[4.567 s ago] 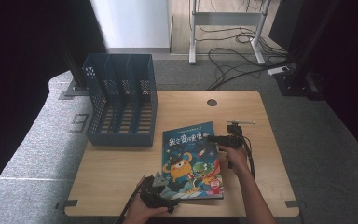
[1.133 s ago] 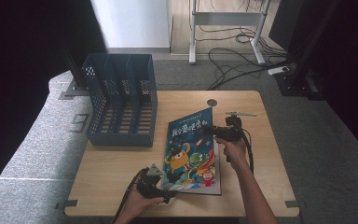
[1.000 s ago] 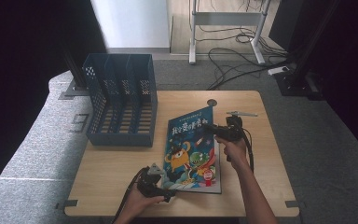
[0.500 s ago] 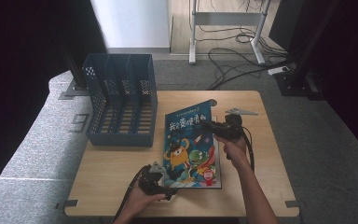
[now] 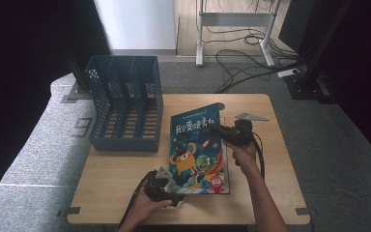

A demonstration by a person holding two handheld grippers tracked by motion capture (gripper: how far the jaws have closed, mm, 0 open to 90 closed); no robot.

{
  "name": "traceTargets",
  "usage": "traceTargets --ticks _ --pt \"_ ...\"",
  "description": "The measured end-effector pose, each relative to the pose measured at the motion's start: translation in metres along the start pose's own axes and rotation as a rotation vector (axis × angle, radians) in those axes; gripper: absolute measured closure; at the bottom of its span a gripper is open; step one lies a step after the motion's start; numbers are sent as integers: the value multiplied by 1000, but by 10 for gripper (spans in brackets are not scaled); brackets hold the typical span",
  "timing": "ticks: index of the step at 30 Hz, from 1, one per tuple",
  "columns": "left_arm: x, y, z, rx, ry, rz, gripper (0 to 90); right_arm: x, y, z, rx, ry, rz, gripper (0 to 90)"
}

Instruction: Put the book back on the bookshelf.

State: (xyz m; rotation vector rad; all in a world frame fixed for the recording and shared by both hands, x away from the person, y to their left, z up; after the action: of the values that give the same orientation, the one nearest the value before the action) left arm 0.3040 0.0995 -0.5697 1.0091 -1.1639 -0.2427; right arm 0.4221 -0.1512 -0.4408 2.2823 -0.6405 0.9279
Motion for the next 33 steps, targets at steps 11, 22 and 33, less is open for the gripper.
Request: traceTargets --ticks 11,22,33 --pt "4 -3 -4 7 -3 -11 0 4 6 -13 34 75 37 760" --pt "7 -6 -10 18 1 -12 0 8 7 -15 30 94 62 761" --pt "6 -3 -11 2 25 -12 0 7 6 -12 35 93 71 762"
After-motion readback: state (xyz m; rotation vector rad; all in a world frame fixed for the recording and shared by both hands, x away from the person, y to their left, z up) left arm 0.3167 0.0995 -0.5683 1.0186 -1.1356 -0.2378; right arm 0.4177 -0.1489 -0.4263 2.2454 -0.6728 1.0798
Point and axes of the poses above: each handheld gripper's, and its own axes: y roughly backward along the jaws, x roughly out of its top, z roughly to its right, the point moved 4 cm from there along -y, roughly forward along the jaws, and after that the axes turned 15 degrees about -y, right-handed, at the moved point
